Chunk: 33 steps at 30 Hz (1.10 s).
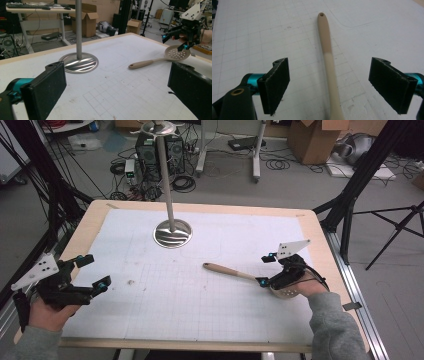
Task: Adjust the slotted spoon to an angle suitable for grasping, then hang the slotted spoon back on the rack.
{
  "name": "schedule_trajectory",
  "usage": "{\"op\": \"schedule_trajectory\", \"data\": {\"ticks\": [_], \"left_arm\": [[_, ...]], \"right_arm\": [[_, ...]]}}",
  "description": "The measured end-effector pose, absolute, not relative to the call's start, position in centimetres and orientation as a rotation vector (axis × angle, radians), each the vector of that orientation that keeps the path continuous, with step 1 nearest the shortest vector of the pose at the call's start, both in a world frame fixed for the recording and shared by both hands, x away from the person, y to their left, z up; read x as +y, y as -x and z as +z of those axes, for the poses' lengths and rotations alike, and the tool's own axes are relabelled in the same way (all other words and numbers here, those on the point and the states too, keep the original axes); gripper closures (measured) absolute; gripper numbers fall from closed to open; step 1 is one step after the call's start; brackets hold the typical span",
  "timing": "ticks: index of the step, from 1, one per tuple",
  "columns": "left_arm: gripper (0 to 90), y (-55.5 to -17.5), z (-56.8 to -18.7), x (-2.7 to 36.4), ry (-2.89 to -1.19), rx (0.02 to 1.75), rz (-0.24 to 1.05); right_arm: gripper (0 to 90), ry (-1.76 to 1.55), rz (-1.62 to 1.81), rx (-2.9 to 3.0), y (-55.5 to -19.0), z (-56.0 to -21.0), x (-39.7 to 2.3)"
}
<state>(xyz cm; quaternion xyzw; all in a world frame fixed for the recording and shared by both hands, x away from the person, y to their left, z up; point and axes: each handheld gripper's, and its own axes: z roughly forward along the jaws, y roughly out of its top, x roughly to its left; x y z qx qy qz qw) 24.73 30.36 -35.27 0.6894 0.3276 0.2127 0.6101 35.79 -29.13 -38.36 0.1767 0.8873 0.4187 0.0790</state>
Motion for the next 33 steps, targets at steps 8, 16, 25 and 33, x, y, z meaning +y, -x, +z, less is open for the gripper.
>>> {"op": "schedule_trajectory", "data": {"ticks": [8,16,25,33], "left_arm": [[2.2,-24.9,-35.5,30.1,-1.594,0.757,0.480],[2.2,-24.6,-35.3,30.3,-1.591,0.756,0.488],[2.2,-24.7,-35.4,30.3,-1.595,0.759,0.487],[2.2,-24.6,-35.5,30.3,-1.599,0.762,0.486]], "right_arm": [[17.8,-0.519,1.217,2.693,-36.2,-38.9,-28.9],[20.8,-0.486,1.129,2.759,-36.3,-39.6,-28.3],[24.1,-0.472,1.059,2.801,-36.5,-40.2,-27.8],[27.5,-0.492,0.995,2.826,-36.9,-40.6,-27.5]]}}
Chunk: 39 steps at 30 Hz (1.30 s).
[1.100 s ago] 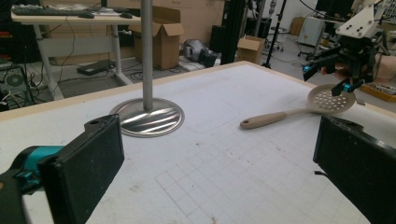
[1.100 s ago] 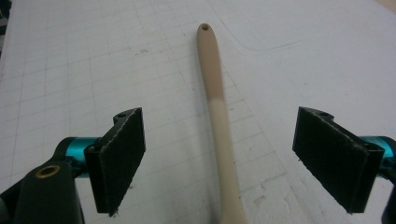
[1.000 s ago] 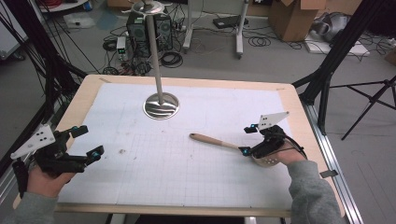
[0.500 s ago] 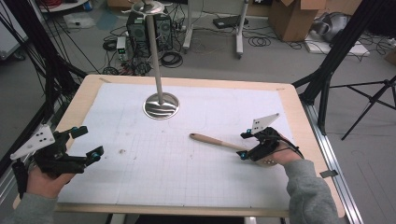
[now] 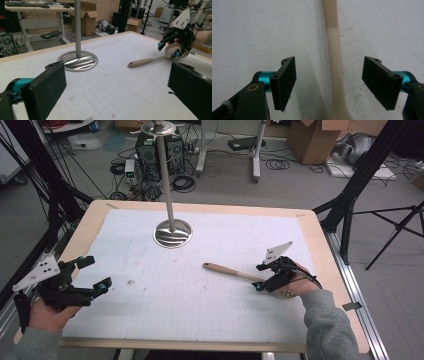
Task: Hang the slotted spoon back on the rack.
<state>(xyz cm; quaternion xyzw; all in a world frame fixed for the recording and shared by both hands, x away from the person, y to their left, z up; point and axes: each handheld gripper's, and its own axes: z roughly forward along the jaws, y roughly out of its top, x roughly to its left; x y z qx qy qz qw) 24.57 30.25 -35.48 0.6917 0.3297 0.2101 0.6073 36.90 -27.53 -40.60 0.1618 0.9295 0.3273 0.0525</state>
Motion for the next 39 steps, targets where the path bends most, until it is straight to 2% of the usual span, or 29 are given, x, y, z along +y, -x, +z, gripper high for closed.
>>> {"op": "schedule_trajectory", "data": {"ticks": [34,39], "left_arm": [[2.2,-24.2,-35.4,30.7,-1.597,0.770,0.492],[2.2,-24.2,-35.5,30.8,-1.597,0.773,0.492]], "right_arm": [[62.5,-0.517,0.752,2.899,-38.0,-41.9,-26.5],[70.1,-0.514,0.764,2.916,-38.0,-41.9,-26.5]]}}
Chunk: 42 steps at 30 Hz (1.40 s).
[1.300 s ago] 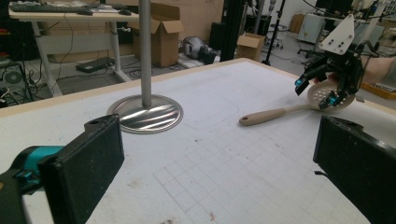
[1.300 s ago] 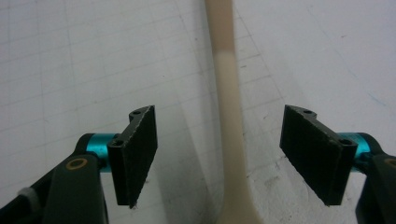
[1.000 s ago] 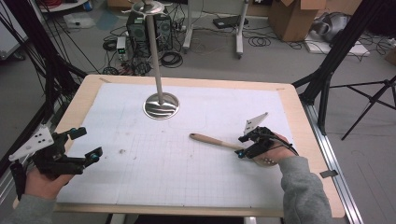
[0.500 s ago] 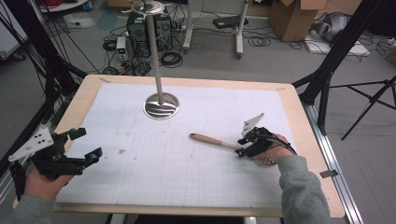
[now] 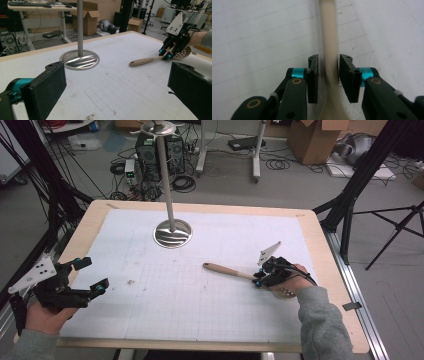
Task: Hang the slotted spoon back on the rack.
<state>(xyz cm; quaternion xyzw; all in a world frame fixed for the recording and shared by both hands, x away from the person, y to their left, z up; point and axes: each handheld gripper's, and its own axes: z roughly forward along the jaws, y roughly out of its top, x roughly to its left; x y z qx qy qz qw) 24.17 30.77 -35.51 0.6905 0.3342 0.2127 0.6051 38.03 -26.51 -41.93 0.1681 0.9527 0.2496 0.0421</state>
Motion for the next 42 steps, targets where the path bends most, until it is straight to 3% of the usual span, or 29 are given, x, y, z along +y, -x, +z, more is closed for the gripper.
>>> {"op": "schedule_trajectory", "data": {"ticks": [6,21,42], "left_arm": [[2.2,-24.1,-35.5,30.9,-1.594,0.773,0.494],[2.2,-24.1,-35.4,31.1,-1.587,0.780,0.497],[2.2,-24.2,-35.3,30.8,-1.590,0.765,0.492]], "right_arm": [[76.5,-0.527,0.763,2.916,-38.0,-41.9,-26.6],[77.9,-0.495,0.819,2.921,-37.8,-41.3,-26.6],[78.0,-0.522,1.180,2.768,-37.4,-35.0,-26.5]]}}
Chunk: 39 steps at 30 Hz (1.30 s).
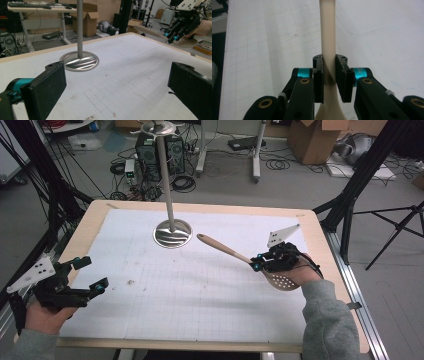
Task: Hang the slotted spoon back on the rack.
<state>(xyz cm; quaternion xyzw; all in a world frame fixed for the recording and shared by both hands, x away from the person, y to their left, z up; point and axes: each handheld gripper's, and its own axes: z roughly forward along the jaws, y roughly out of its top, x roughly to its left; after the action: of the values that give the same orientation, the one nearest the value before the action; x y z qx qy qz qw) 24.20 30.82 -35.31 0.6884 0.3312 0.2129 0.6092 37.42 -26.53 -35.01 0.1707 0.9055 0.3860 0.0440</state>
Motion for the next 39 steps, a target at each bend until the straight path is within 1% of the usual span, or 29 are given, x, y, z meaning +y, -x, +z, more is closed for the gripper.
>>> {"op": "schedule_trajectory", "data": {"ticks": [1,2,5,14,20,39], "left_arm": [[2.2,-24.2,-35.3,30.8,-1.590,0.765,0.492],[2.2,-24.2,-35.3,30.8,-1.587,0.764,0.489],[2.2,-24.2,-35.3,30.9,-1.583,0.765,0.490],[2.2,-24.0,-35.3,31.3,-1.575,0.769,0.491],[2.2,-23.9,-35.3,31.5,-1.570,0.766,0.489],[2.2,-24.1,-35.3,32.3,-1.551,0.764,0.469]], "right_arm": [[78.0,-0.522,1.180,2.768,-37.4,-35.0,-26.5],[78.0,-0.517,1.198,2.757,-37.6,-34.2,-26.3],[78.0,-0.507,1.204,2.745,-37.6,-33.6,-26.0],[78.0,-0.482,1.272,2.689,-38.4,-29.8,-24.8],[78.0,-0.488,1.297,2.665,-38.9,-28.0,-24.5],[78.0,-0.495,1.359,2.593,-41.5,-24.4,-23.3]]}}
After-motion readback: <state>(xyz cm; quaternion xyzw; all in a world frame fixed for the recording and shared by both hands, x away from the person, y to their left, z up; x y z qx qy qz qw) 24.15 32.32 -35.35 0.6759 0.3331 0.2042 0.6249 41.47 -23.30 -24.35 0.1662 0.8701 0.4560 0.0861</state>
